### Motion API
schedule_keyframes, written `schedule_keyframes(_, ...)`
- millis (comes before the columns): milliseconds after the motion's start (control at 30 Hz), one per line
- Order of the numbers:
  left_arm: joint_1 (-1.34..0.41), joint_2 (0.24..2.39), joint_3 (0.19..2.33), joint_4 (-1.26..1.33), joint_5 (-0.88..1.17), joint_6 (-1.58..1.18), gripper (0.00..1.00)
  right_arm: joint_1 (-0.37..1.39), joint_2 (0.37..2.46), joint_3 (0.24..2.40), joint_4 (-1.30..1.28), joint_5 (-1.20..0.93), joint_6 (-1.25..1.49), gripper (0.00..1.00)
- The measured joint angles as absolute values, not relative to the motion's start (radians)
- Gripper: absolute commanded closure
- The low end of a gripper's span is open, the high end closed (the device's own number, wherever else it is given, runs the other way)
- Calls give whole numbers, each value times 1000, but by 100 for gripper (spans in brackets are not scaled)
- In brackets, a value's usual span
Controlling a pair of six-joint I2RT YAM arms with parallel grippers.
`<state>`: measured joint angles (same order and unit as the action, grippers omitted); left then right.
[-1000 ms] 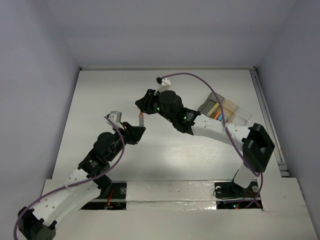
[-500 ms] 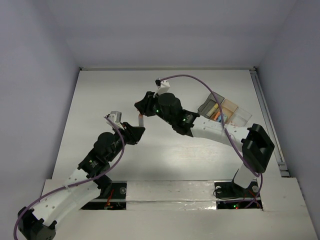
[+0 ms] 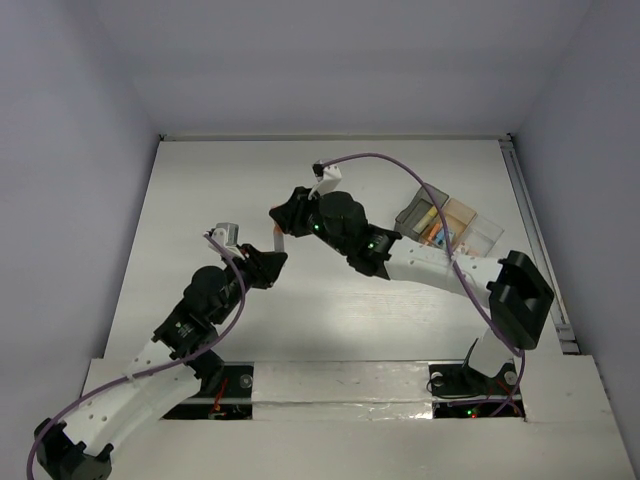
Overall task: Sort the stationery into containers
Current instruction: Close the pen cap on the pen.
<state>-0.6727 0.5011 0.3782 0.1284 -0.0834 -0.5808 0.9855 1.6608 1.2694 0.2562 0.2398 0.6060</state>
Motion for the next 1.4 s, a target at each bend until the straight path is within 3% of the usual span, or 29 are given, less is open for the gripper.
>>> schedule_keyframes(1400,-688,484,488,-1,-92,-552,100,1048,1579,1047,603,253,664,100)
